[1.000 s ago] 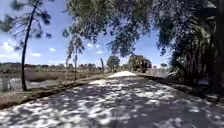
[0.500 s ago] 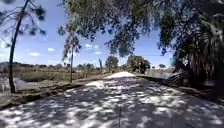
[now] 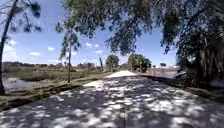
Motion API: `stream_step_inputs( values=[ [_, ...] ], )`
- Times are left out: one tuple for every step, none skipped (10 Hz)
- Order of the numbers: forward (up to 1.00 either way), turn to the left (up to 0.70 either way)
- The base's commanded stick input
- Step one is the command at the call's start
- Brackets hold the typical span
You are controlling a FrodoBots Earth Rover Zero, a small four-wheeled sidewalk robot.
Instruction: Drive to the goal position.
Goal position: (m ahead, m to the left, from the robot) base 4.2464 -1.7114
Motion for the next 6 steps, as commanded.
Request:
stream_step_inputs(
  values=[
    [0.70,-0.09],
    [0.70,-0.31],
    [0.70,-0.35],
    [0.70,-0.35],
    [0.70,-0.35],
    [0.70,-0.06]
  ],
)
